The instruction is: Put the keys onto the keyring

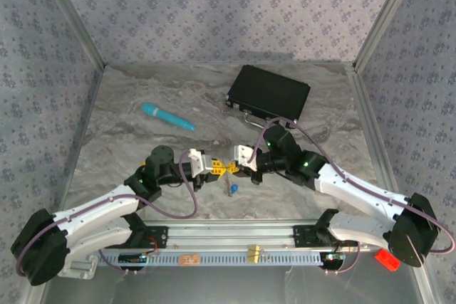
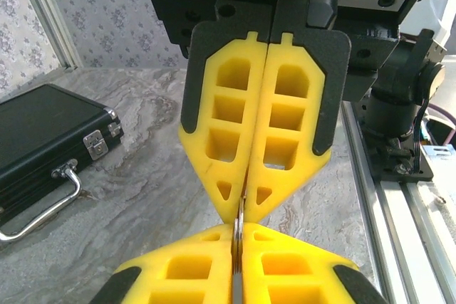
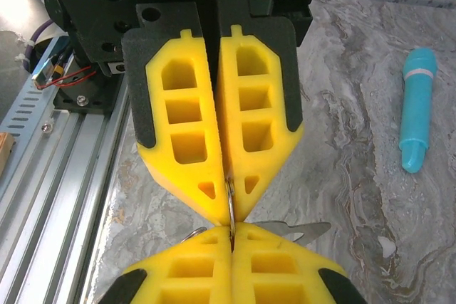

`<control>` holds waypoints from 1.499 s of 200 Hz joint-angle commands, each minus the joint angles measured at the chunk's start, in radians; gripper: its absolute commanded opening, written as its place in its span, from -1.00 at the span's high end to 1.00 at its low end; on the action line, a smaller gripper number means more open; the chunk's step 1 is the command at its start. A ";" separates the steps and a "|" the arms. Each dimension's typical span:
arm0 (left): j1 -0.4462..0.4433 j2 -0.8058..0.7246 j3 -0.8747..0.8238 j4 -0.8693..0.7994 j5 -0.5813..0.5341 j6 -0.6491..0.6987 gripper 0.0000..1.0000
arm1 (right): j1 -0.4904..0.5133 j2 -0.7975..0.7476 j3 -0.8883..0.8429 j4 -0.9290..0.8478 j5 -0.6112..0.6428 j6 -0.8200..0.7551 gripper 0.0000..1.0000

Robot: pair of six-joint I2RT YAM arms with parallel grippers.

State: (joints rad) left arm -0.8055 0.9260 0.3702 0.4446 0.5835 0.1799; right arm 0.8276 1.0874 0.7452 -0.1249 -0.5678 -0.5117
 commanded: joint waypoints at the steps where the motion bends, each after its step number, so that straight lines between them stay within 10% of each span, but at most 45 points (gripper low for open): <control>1: -0.011 0.006 0.033 0.030 0.021 0.011 0.82 | 0.022 0.008 0.020 0.041 -0.030 0.015 1.00; 31: -0.010 0.000 0.033 0.028 0.022 0.017 1.00 | 0.024 0.008 0.020 0.042 -0.008 0.018 1.00; 57: -0.010 -0.028 0.028 0.003 -0.010 0.039 1.00 | 0.014 -0.031 0.003 0.044 0.060 0.020 0.42; 111: -0.010 -0.155 0.033 -0.161 -0.203 0.084 1.00 | -0.031 -0.254 -0.152 0.281 0.355 0.098 0.04; 175: -0.010 -0.279 0.124 -0.473 -0.469 -0.072 1.00 | -0.076 -0.187 0.015 0.115 0.656 0.432 -0.05; 242: -0.007 -0.391 0.233 -0.719 -0.966 -0.366 1.00 | -0.150 -0.024 0.175 0.034 0.583 0.686 0.02; 300: 0.030 -0.429 0.404 -0.877 -1.154 -0.387 1.00 | -0.068 0.169 0.319 -0.011 0.553 0.822 0.11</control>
State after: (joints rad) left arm -0.7952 0.5114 0.6754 -0.3599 -0.4202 -0.1783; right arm 0.7147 1.1931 0.9810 -0.0978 0.0051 0.2295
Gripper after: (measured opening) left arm 0.043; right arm 0.449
